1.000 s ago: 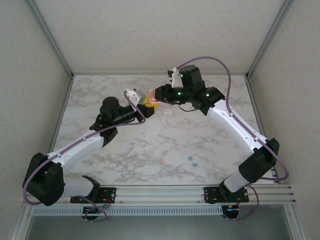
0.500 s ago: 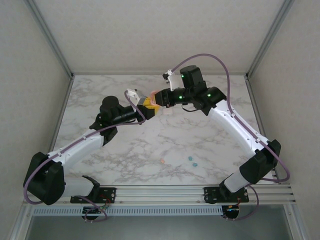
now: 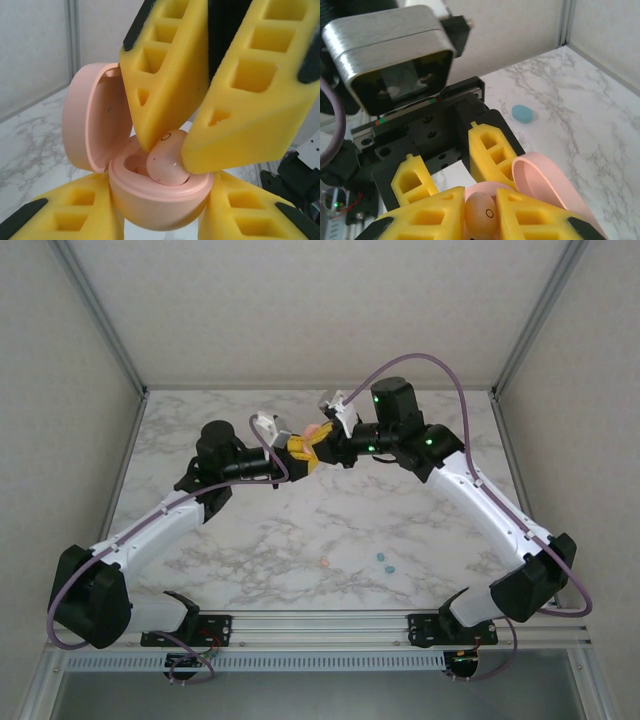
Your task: Insert wireless bluetooth earbuds into charging case
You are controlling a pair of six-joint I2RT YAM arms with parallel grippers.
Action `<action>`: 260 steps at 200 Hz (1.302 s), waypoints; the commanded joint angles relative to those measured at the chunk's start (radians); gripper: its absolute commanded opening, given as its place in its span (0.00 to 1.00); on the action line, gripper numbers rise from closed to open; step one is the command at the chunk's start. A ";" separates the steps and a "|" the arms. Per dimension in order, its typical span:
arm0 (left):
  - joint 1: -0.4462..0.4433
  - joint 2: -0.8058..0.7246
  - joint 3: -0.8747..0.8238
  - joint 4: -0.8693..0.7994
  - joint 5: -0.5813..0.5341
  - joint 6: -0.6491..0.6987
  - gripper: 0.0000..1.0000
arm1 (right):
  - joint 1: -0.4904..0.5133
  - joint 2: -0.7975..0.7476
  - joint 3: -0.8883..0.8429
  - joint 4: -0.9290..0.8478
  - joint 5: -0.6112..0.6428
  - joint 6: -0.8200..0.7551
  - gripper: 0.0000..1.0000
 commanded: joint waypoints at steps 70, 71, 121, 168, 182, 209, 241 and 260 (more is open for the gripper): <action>0.004 -0.008 0.085 -0.011 0.069 0.055 0.17 | 0.011 -0.016 -0.027 -0.056 0.009 -0.195 0.33; 0.004 -0.008 0.084 -0.011 0.068 0.056 0.17 | 0.011 -0.017 -0.028 -0.054 0.009 -0.194 0.33; 0.004 -0.001 0.063 0.009 0.029 0.056 0.17 | 0.011 -0.068 -0.066 0.019 0.000 -0.171 0.40; 0.004 0.006 0.060 0.010 0.002 0.071 0.16 | 0.010 -0.113 -0.108 0.076 0.039 -0.156 0.50; 0.004 0.006 0.057 0.013 -0.013 0.072 0.16 | 0.011 -0.121 -0.113 0.085 0.053 -0.146 0.50; 0.003 0.007 0.055 0.016 -0.019 0.074 0.16 | 0.011 -0.140 -0.141 0.118 0.078 -0.139 0.51; 0.003 0.005 0.050 0.018 -0.036 0.080 0.16 | 0.010 -0.152 -0.149 0.132 0.095 -0.107 0.50; 0.001 -0.001 0.035 0.036 -0.073 0.081 0.16 | 0.010 -0.165 -0.154 0.153 0.108 -0.051 0.49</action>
